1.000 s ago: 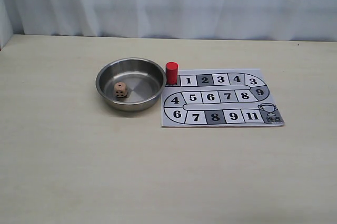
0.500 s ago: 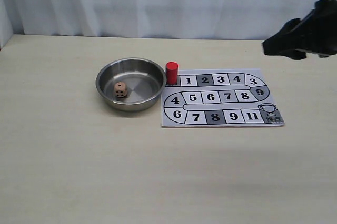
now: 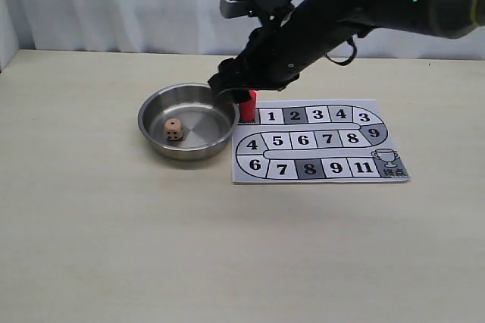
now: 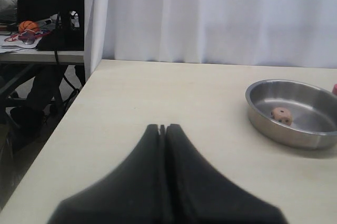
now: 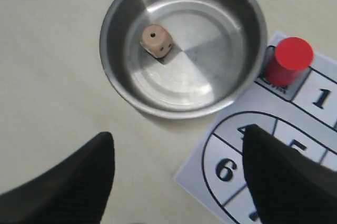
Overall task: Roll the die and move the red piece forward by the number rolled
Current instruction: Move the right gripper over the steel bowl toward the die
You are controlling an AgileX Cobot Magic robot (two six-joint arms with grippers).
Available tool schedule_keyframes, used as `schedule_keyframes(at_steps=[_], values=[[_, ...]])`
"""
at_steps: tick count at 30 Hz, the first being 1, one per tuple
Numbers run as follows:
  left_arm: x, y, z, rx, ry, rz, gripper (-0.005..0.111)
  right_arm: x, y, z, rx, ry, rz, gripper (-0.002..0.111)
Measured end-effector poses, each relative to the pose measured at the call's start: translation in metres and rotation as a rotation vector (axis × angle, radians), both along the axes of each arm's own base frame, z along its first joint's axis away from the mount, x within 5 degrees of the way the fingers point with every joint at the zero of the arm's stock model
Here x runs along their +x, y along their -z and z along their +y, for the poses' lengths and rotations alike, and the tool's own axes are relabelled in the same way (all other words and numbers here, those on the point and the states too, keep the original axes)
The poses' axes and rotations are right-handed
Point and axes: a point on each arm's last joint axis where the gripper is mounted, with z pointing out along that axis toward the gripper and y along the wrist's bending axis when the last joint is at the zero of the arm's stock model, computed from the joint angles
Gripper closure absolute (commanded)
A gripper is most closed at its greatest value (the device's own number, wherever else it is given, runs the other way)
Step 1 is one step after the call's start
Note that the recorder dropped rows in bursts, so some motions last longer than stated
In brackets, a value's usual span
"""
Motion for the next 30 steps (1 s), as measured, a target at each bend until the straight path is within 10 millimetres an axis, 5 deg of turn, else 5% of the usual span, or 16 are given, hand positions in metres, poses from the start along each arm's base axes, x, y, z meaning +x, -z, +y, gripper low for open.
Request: schedule_keyframes(at_steps=[11,30], values=[[0.0,0.0,0.0,0.0,0.0,0.0,0.107,0.046,0.059,0.079,0.02,0.028,-0.075,0.044],[0.0,0.0,0.0,0.0,0.0,0.0,0.107,0.068,0.123,0.091,0.096,0.103,-0.177,0.044]])
